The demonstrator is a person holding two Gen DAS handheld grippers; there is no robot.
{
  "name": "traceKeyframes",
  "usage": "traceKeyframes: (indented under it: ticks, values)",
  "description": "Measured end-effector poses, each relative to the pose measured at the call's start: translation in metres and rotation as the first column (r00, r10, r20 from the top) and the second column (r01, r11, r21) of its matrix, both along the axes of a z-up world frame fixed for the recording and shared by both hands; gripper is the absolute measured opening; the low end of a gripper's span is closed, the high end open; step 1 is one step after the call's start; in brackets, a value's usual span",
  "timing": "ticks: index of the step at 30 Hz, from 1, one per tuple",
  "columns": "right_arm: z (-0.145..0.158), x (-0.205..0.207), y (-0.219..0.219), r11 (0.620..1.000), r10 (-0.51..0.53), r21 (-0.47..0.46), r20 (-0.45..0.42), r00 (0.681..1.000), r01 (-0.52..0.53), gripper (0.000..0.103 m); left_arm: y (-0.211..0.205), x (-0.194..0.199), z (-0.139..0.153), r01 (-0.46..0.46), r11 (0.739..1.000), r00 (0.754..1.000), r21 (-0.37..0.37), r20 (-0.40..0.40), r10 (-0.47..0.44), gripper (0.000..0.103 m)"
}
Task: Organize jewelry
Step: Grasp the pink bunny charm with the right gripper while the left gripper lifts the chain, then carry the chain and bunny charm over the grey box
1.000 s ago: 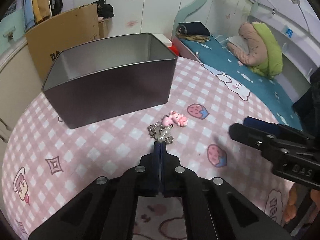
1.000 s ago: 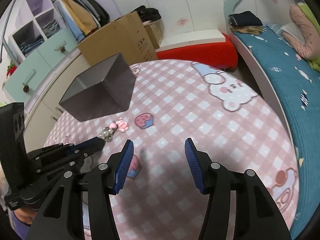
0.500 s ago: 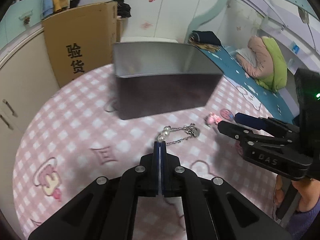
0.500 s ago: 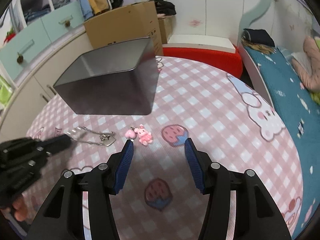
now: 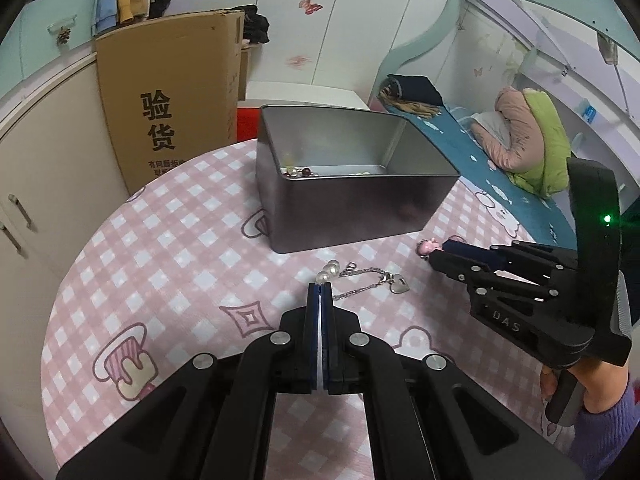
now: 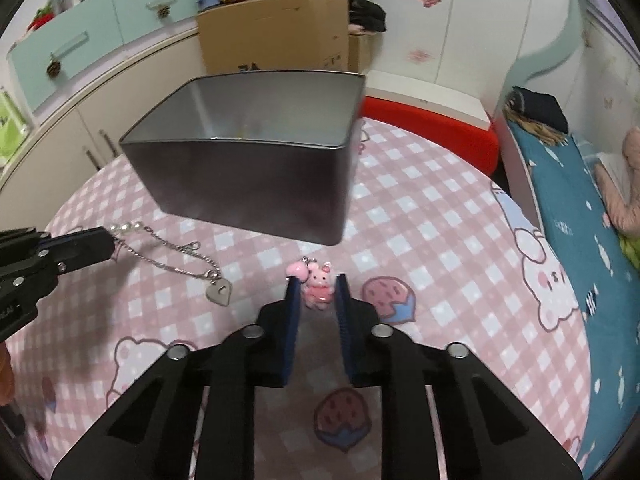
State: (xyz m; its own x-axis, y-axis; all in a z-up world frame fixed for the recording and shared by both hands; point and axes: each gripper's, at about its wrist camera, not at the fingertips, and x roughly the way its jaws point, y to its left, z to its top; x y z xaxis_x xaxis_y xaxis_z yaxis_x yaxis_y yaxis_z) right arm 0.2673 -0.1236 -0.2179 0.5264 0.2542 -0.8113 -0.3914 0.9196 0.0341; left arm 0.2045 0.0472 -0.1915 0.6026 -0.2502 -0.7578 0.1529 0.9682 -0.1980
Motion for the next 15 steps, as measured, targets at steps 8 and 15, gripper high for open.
traceKeyframes:
  ticks: [8,15]
  values:
    - [0.02,-0.014,-0.012,0.997,-0.033,0.065,0.007,0.999,0.032,0.017,-0.005,-0.005,0.019,0.033,0.999,0.999,-0.014,0.04,-0.032,0.0]
    - [0.058,-0.03,-0.026,0.993,-0.047,0.107,0.065,0.997,0.04,0.017,-0.006,-0.013,0.046,0.055,0.998,0.994,-0.019,0.093,-0.053,0.0]
